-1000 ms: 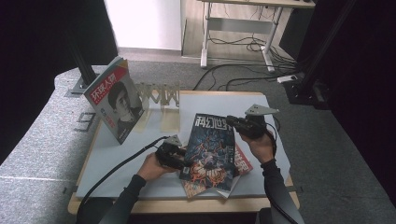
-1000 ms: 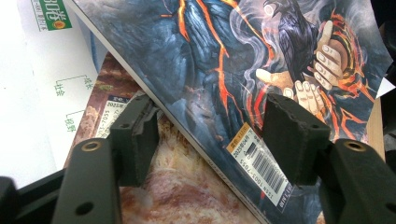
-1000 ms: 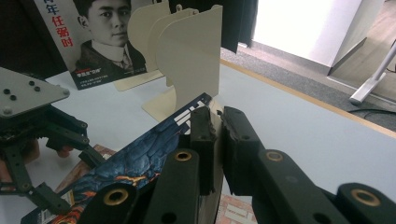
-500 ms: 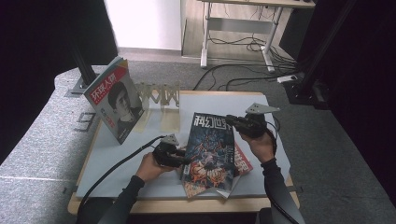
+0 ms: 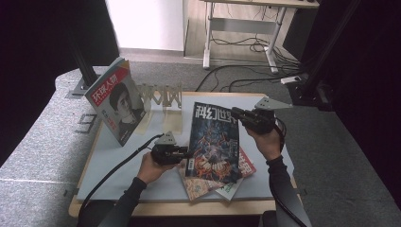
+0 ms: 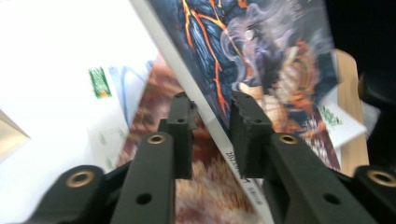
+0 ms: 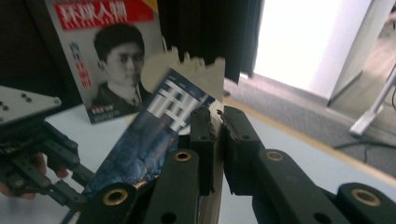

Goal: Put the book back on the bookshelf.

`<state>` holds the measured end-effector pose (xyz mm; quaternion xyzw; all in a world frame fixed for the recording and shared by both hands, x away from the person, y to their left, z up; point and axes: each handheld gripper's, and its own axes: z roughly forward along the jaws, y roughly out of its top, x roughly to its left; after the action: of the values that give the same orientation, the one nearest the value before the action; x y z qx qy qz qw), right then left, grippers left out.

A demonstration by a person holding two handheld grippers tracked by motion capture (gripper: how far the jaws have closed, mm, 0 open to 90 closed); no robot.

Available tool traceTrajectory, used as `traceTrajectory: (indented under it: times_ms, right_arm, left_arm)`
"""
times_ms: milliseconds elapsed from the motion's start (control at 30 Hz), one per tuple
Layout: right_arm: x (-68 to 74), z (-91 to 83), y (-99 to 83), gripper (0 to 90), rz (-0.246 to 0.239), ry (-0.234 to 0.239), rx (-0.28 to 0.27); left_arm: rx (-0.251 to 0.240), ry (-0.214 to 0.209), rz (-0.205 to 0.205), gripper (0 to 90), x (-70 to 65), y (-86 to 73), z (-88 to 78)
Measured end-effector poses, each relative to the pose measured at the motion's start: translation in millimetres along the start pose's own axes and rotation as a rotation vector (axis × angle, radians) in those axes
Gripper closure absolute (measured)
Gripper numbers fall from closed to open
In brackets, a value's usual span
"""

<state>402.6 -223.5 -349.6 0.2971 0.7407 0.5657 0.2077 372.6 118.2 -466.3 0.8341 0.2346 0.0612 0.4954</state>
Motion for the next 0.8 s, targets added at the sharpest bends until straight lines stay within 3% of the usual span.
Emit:
traceTrajectory:
  times_ms: [133, 233, 433, 800]
  right_arm:
    - [3.4, -7.6, 6.1, 81.6, -0.017, 0.01, -0.026]
    - [1.9, -11.4, 2.5, 81.6, 0.001, 0.026, -0.042]
    - [-3.7, -18.0, -1.3, 79.6, 0.006, 0.017, -0.024]
    - [-3.1, -22.3, -3.5, 62.2, -0.004, 0.023, -0.005]
  left_arm:
    - [0.001, -0.021, 0.007, 78.0, -0.6, -2.0, -5.0]
    - [-0.009, -0.047, -0.003, 79.9, -0.8, -4.9, -7.7]
    - [-0.013, -0.07, 0.015, 82.0, -2.7, -6.4, -9.5]
    - [-0.026, -0.08, 0.044, 83.7, -11.1, -9.7, -13.1]
